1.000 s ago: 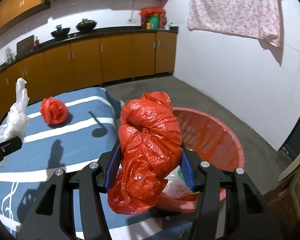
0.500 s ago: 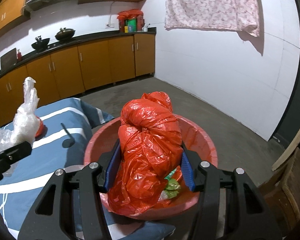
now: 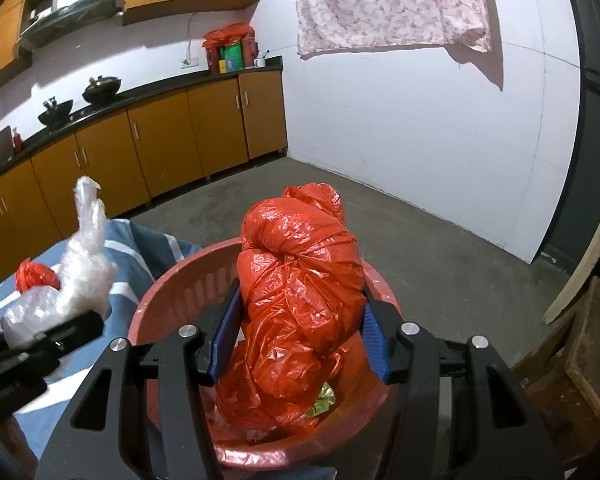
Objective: Collect trash
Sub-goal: 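Carry the clear and red bags over the basket and open both tools, then grasp a white bag with the left tool while the right tool grasps the last red bag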
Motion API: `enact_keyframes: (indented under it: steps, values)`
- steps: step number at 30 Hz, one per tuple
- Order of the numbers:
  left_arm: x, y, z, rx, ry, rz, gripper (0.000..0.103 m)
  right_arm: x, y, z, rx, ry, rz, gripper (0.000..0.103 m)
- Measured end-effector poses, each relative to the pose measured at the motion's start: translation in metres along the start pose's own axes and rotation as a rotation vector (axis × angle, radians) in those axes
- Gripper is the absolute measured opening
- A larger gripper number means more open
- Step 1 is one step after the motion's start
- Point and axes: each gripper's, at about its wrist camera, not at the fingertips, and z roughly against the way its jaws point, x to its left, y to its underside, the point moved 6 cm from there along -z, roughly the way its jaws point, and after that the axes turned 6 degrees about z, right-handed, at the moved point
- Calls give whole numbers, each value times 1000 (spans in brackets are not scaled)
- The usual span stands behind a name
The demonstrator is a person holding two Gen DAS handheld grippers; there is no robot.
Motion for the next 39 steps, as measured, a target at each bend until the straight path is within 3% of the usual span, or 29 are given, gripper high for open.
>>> enact_keyframes:
  steps: [6, 9, 12, 18, 21, 26, 33, 39]
  values:
    - [-12, -3, -24, 31, 21, -13, 30, -5, -10, -8, -14, -21, -34, 54]
    - [-14, -4, -32, 42, 24, -11, 33, -8, -13, -10, -25, -42, -56, 61]
    - [-12, -2, -34, 47, 24, 0, 51, -11, -13, -9, -33, -40, -68, 69]
    - [6, 4, -28, 52, -12, 36, 60, -13, -7, -7, -23, -11, -54, 80]
    - [21, 9, -14, 28, -66, 45, 73, -9, -3, -4, -22, -2, -47, 90]
    - [51, 22, 18, 2, -163, 63, 82, -2, 3, -1, -14, 0, -51, 97]
    - [118, 38, 88, -63, -347, 110, 87, 33, 3, 5, -3, -63, -25, 98]
    - [194, 44, 147, -130, -517, 229, 90, 85, 3, 9, 8, -143, 59, 99]
